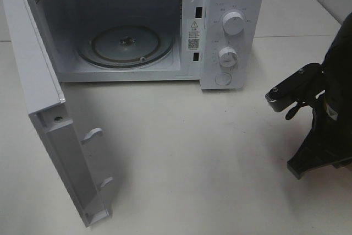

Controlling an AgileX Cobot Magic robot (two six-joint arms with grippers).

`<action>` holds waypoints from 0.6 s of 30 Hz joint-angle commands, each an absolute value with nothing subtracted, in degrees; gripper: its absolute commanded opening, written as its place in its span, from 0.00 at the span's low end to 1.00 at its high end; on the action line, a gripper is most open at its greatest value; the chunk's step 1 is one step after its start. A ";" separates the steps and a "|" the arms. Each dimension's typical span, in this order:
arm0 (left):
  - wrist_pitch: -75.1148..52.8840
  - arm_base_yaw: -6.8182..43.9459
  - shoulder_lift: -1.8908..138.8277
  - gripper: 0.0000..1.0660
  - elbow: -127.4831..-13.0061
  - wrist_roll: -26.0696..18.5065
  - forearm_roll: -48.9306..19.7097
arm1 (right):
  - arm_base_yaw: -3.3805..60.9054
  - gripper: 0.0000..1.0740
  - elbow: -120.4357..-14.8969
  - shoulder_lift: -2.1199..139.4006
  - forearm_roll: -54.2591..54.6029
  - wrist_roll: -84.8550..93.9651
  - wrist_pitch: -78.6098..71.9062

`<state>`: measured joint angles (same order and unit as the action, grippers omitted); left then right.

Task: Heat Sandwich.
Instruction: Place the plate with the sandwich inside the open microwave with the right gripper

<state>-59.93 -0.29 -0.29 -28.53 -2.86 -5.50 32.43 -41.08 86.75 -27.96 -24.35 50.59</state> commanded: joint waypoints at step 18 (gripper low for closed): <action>-59.47 -0.46 -1.89 0.99 -28.30 -2.64 -5.44 | 50.25 0.01 -39.42 79.41 -27.50 -27.85 59.59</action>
<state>-59.93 -0.29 -0.29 -28.53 -2.86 -5.50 49.10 -39.59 79.81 -26.30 -27.16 58.04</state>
